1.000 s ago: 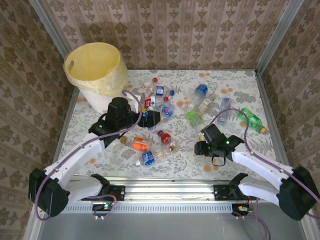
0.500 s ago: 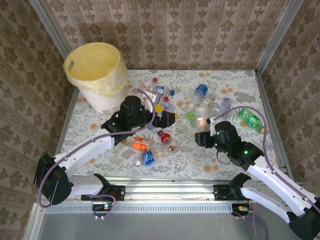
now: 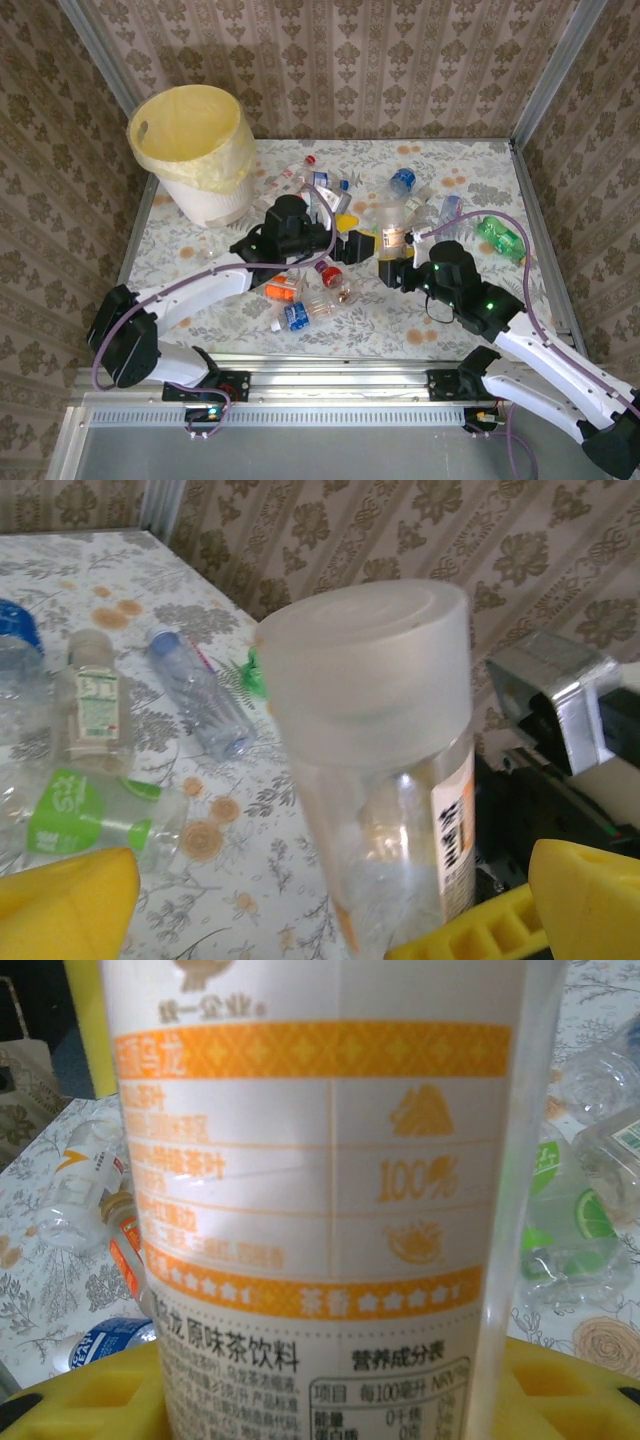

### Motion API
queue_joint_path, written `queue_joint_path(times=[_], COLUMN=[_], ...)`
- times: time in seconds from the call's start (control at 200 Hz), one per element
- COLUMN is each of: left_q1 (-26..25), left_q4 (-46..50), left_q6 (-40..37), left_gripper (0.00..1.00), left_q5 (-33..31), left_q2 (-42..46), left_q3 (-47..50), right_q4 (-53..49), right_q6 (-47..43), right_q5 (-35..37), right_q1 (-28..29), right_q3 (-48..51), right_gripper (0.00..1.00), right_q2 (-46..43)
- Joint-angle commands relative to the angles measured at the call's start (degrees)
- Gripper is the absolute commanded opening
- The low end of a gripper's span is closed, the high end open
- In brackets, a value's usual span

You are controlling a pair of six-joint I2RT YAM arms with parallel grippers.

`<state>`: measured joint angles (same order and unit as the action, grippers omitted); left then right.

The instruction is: Throw the plastic bottles in the bin

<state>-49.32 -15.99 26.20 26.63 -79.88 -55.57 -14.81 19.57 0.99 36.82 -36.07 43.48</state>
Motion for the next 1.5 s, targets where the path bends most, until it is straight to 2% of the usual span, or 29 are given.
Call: queue_joint_path(times=[0.0, 0.39, 0.56, 0.875, 1.125, 1.28, 1.395, 1.495], left_q1=[-0.24, -0.56, -0.51, -0.08, 1.09, 1.79, 3.22, 4.93], left_q4=[-5.74, -7.19, -6.48, -7.01, -7.35, -5.33, -3.6, -0.9], left_q6=[2.01, 3.78, 4.17, 5.07, 5.31, 3.57, 2.06, 0.63], left_gripper=[1.0, 1.0, 0.96, 0.73, 0.56, 0.53, 0.53, 0.52], left_q5=[2.17, 5.1, 5.73, 6.46, 7.05, 6.44, 5.5, 4.44], left_q2=[-1.22, -5.67, -6.86, -8.05, -7.83, -6.67, -4.91, -2.68], left_q3=[-2.34, -5.72, -6.39, -6.5, -6.04, -5.75, -5.06, -4.43], right_q4=[2.53, 4.47, 4.87, 5.13, 4.46, 3.49, 1.9, 0.43], right_q6=[-1.07, -1.6, -1.39, -1.12, -0.92, -0.59, -0.26, 0.3], right_q5=[-0.18, -0.7, 0.24, 0.5, 0.84, 2.3, 2.78, 3.33], right_q1=[1.26, 4.72, 5.72, 6.34, 6.45, 6.47, 6.43, 6.43], right_q3=[-1.66, -0.58, -0.22, 0.16, 0.73, 0.83, 0.57, 0.23], right_gripper=[0.39, 0.39, 0.39, 0.39, 0.46, 0.59, 0.78, 0.87], right_q2=[0.02, 0.59, 0.79, 1.1, 0.55, 0.11, -0.24, -0.41])
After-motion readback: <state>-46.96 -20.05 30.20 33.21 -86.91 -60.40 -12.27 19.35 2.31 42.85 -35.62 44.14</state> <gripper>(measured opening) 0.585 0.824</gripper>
